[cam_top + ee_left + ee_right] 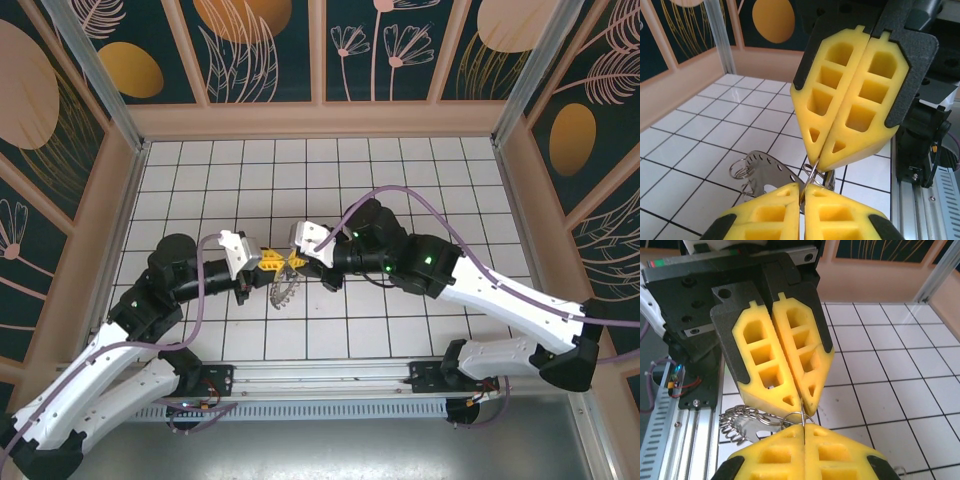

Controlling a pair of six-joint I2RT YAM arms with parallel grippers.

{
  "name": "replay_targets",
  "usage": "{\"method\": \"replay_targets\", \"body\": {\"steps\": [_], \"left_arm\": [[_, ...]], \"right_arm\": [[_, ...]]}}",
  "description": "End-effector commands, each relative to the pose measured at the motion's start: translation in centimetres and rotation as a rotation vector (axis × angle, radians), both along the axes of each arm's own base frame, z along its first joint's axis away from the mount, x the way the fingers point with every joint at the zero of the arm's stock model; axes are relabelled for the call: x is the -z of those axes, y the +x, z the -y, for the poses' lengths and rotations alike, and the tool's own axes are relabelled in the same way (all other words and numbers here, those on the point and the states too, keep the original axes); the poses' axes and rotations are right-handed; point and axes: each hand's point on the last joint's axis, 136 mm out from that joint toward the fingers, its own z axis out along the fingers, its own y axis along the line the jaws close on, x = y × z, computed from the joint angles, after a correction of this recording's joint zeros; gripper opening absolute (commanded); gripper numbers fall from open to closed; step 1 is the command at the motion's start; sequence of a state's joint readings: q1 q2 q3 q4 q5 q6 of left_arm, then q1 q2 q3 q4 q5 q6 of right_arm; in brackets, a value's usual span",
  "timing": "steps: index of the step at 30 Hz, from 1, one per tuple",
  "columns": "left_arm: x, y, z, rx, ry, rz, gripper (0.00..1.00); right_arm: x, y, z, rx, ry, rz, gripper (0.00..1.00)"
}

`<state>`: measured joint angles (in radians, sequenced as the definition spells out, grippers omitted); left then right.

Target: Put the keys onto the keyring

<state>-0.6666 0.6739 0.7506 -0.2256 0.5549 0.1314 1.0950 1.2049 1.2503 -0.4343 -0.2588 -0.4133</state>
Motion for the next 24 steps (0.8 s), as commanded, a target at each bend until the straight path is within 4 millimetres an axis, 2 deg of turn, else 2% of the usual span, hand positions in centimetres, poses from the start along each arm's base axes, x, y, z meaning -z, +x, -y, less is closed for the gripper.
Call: {"method": "replay_targets", "body": {"steps": [1,2,6,10,13,15,24], "left_arm": [[-1.5,-0.4,0.2,0.031,-0.019,0.044,0.03],[-1.5,-0.4,0.2,0.033,-0.019,0.043,0.0],[-2.1,-0.9,0.3,0.056,-0.052,0.054,0.0],[-3.5,-1.7,0.2,0.08,-0.125,0.068,0.0],[-4.6,-2.3,0.0,0.093,-0.186,0.086,0.0],[-5.2,-2.7,-0.1,0.103,-0.222,0.094,0.0],[-6.3,-3.7,-0.4,0.135,-0.3,0.109,0.0]], "right_arm": [[-1.2,-0.1,-0.6,-0.015,-0.001,0.043,0.0],[-1.0,-0.2,-0.6,-0.017,-0.01,0.045,0.0],[-0.8,-0.3,-0.8,-0.019,-0.027,0.052,0.0],[-1.7,-0.5,-0.5,-0.008,0.022,0.05,0.0],[-2.7,-0.8,-0.1,-0.003,0.087,0.049,0.15],[-3.3,-1.1,0.2,-0.003,0.126,0.045,0.2],[-4.1,-1.7,0.5,-0.017,0.173,0.031,0.22]]}}
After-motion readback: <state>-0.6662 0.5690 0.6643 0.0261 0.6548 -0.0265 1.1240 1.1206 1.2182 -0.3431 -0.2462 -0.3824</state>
